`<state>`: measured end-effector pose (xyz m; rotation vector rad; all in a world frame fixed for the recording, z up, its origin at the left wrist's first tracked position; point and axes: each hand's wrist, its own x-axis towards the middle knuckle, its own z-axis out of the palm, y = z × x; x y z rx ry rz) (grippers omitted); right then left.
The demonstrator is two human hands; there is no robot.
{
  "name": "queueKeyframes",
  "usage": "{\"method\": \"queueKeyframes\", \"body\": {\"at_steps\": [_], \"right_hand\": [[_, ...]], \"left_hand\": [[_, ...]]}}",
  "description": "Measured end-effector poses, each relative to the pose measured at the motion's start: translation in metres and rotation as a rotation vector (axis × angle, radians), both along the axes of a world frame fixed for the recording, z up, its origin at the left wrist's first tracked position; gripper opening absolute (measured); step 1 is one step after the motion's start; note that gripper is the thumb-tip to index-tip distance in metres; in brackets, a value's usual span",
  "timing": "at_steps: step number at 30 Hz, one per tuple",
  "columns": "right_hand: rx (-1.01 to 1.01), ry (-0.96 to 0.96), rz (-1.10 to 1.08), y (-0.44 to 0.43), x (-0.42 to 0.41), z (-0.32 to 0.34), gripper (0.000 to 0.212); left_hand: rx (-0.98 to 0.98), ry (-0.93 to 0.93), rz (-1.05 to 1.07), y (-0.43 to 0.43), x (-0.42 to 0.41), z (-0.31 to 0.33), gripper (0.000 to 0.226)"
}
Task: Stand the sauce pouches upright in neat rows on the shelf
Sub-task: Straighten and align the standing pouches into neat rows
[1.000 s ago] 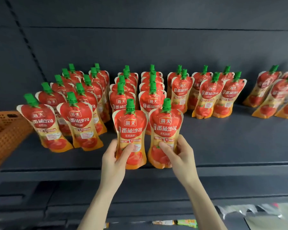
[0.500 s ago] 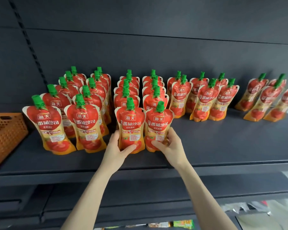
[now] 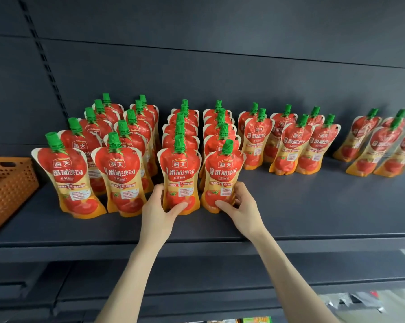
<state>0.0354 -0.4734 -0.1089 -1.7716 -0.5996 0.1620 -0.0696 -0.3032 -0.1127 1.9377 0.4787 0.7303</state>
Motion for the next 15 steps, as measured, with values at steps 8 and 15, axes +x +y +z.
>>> {"method": "queueKeyframes", "body": {"at_steps": [8, 15], "right_hand": [[-0.063, -0.02, 0.001, 0.0005, -0.0039, 0.0002, 0.046], [-0.099, -0.024, 0.003, 0.0004, -0.0041, 0.0018, 0.045]], "left_hand": [[0.024, 0.023, -0.029, 0.0002, -0.0022, -0.0002, 0.053], [0.042, 0.005, -0.019, 0.0004, -0.0021, 0.0008, 0.049]]}}
